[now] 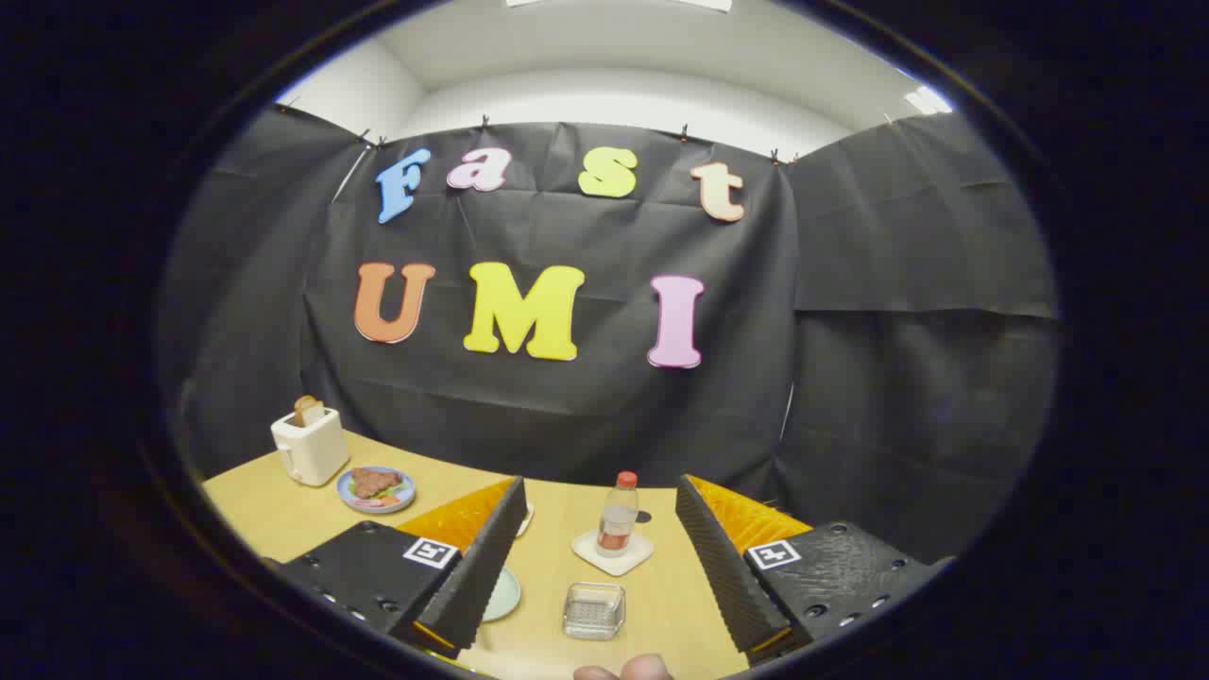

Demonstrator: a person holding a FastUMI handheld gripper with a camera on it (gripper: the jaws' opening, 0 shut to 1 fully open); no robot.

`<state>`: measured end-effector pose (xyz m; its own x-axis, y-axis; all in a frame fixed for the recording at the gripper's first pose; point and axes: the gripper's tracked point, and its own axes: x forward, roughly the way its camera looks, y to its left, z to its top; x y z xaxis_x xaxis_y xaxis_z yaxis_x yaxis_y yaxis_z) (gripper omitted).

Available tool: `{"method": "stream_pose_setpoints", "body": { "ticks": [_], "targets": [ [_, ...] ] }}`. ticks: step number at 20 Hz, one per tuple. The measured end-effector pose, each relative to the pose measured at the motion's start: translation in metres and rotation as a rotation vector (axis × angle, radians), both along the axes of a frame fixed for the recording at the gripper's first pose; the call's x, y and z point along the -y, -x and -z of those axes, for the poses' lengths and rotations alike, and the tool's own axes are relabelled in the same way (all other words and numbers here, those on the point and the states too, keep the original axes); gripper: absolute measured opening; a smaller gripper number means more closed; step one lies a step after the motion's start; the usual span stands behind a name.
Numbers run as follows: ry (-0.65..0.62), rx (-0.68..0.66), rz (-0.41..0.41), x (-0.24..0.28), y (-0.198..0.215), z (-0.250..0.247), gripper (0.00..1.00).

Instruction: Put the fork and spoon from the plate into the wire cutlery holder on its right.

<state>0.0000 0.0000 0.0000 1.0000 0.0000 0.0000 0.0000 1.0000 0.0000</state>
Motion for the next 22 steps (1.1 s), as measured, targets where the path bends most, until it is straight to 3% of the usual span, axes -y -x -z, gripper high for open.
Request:
{"method": "stream_pose_setpoints", "body": {
  "ticks": [14,22],
  "targets": [
    [0.024,0.064,-0.092,-0.014,-0.015,-0.024,0.95],
    [0.010,-0.103,-0.194,-0.042,-0.035,0.017,0.95]
  ]
}}
